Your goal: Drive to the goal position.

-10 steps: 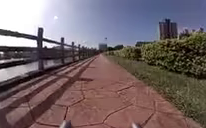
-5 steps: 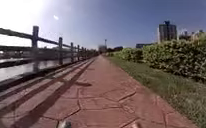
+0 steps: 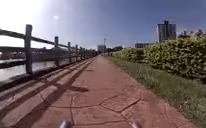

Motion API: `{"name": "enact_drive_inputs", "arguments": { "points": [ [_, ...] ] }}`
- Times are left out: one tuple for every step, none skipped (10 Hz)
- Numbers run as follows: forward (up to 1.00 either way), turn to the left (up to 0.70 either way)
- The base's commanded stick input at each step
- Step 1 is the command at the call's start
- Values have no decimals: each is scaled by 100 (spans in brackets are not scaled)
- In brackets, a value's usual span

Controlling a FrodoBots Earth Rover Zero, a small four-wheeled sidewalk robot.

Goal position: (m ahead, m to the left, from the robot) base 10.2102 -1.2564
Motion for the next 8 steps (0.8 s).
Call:
{"name": "enact_drive_inputs", "arguments": {
  "points": [
    [50, 14],
    [50, 50],
    [50, 50],
    [50, 33],
    [50, 0],
    [50, 0],
    [50, 2],
    [50, 9]
  ]
}}
